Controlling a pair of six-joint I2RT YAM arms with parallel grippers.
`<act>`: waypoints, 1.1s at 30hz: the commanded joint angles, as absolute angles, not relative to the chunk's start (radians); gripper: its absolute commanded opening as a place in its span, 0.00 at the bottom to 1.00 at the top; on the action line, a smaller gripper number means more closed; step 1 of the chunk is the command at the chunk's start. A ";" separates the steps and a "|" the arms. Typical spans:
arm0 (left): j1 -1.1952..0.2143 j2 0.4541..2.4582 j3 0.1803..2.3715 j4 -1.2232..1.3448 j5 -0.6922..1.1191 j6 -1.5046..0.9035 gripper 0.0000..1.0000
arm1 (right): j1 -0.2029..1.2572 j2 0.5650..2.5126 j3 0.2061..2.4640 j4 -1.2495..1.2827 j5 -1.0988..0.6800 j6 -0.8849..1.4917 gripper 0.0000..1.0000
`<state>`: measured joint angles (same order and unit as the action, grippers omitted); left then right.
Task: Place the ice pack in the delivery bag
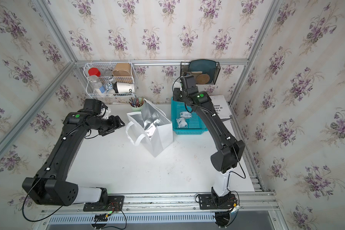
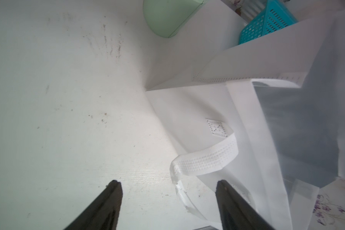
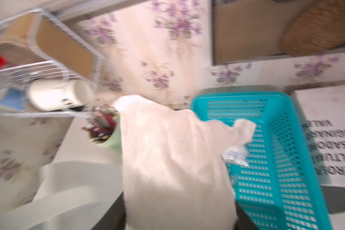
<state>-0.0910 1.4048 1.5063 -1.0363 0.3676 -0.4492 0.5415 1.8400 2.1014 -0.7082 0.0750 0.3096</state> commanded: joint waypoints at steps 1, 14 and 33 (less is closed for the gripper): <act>-0.116 1.407 1.511 -0.889 0.473 -0.512 0.75 | 0.648 1.810 2.094 -0.627 0.017 0.255 0.09; -0.134 1.406 1.367 -0.889 0.476 -0.440 0.61 | 0.813 1.929 1.990 -0.622 0.056 0.255 0.28; -0.133 1.491 1.367 -0.939 0.543 -0.372 0.21 | 0.694 1.780 2.062 -0.650 0.268 0.337 0.83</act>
<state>-0.1329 1.4815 1.3632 -0.9188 0.5331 -0.3931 0.7319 1.7943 2.1139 -0.6609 0.1127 0.2787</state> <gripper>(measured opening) 0.221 0.833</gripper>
